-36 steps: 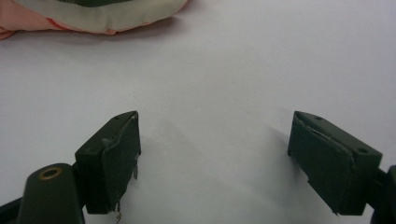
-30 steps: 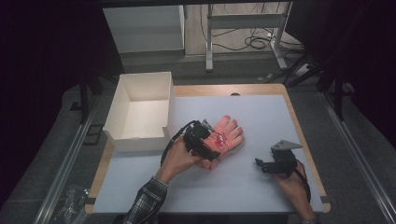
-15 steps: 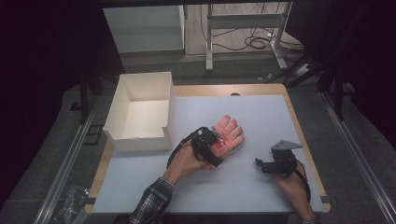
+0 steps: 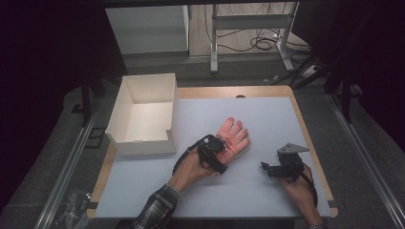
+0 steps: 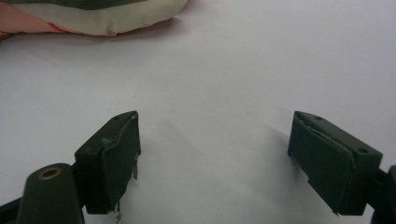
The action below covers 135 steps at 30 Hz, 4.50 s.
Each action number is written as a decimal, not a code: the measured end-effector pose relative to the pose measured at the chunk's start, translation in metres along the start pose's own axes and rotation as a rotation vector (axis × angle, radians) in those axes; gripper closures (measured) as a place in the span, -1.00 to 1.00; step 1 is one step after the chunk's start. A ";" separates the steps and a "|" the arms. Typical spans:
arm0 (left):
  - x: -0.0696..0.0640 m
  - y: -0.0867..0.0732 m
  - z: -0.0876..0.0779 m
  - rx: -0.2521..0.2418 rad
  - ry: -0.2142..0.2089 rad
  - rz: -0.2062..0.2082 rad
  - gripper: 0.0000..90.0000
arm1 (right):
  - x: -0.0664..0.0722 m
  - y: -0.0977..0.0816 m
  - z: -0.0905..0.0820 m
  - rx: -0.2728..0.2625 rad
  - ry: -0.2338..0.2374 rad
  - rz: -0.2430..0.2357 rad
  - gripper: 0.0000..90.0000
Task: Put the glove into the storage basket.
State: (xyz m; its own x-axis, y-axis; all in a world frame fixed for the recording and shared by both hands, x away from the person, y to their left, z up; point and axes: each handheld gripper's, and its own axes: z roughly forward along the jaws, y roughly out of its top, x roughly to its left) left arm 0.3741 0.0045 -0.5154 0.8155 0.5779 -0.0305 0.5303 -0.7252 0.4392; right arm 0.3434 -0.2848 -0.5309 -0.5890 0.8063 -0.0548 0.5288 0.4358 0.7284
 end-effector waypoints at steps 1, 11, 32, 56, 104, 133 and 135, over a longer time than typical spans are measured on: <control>0.000 0.000 0.000 0.000 0.000 0.000 -0.56 | 0.000 0.000 0.000 0.000 0.000 0.000 -0.62; 0.003 0.001 -0.012 -0.017 -0.024 -0.009 -0.16 | 0.000 0.000 0.000 0.000 0.000 0.000 -0.62; 0.026 0.033 -0.061 -0.062 0.001 -0.060 -0.16 | 0.000 0.000 0.000 0.001 0.000 0.001 -0.62; 0.093 0.050 -0.138 -0.145 0.160 -0.224 -0.17 | 0.000 0.000 0.000 -0.001 0.002 0.004 -0.62; 0.194 -0.061 -0.158 -0.108 0.350 -0.606 -0.20 | 0.000 0.000 0.000 -0.002 0.000 0.003 -0.62; 0.219 -0.055 -0.063 0.135 0.262 -0.659 -0.28 | 0.000 0.000 0.000 -0.002 0.000 0.003 -0.62; 0.221 -0.055 -0.058 0.148 0.245 -0.663 -0.31 | 0.000 0.000 0.000 -0.002 0.001 0.003 -0.62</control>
State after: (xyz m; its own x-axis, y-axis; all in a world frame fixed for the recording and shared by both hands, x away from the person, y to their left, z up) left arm 0.5116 0.1933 -0.4946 0.2450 0.9687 -0.0387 0.9357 -0.2258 0.2710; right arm 0.3435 -0.2846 -0.5310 -0.5879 0.8073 -0.0525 0.5292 0.4328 0.7298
